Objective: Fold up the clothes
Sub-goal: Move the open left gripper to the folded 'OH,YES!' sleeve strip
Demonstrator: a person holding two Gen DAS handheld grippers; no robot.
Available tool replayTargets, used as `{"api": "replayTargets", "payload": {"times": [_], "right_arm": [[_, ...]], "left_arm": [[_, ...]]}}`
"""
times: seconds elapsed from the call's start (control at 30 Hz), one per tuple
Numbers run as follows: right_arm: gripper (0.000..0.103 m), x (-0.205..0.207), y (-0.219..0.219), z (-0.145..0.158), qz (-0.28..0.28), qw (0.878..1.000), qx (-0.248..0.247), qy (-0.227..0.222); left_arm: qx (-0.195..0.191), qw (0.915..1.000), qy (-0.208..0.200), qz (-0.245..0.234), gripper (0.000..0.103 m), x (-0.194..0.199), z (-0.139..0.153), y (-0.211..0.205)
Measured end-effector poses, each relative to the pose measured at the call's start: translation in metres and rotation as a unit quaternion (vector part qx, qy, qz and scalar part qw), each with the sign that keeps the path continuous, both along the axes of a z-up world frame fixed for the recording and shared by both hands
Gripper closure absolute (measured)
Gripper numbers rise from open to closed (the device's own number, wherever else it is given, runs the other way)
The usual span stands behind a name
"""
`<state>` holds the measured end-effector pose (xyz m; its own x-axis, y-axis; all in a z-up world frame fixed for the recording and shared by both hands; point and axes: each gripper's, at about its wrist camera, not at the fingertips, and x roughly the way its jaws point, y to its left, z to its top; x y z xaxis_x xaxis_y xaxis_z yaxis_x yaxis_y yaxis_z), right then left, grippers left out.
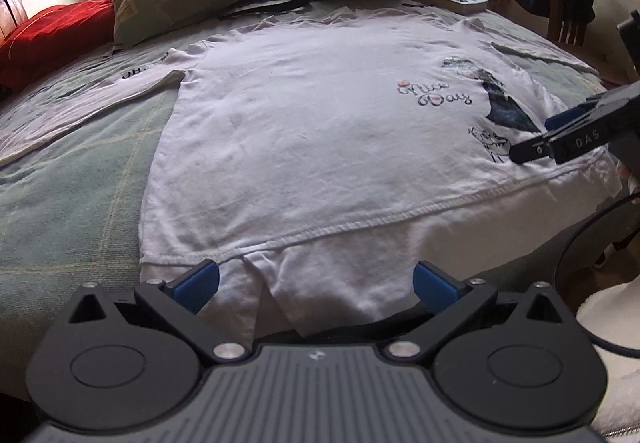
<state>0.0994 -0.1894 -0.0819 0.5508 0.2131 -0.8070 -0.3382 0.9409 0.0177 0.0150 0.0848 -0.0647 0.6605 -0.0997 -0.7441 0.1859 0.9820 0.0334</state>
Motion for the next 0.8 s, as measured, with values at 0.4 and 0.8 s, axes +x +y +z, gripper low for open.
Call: {"api": "replayTargets", "payload": {"times": [0.4,0.8], "right_arm": [[0.000,0.015,0.018,0.032,0.008,0.998,0.047,-0.029],[0.000,0.071,0.101,0.039,0.104,0.988,0.112,-0.015]], "left_arm": [[-0.062,0.9977,0.016,0.021,0.001,0.031,-0.008,0.024],[-0.080,0.9854,-0.021,0.149,0.001,0.073,0.025,0.118]]}}
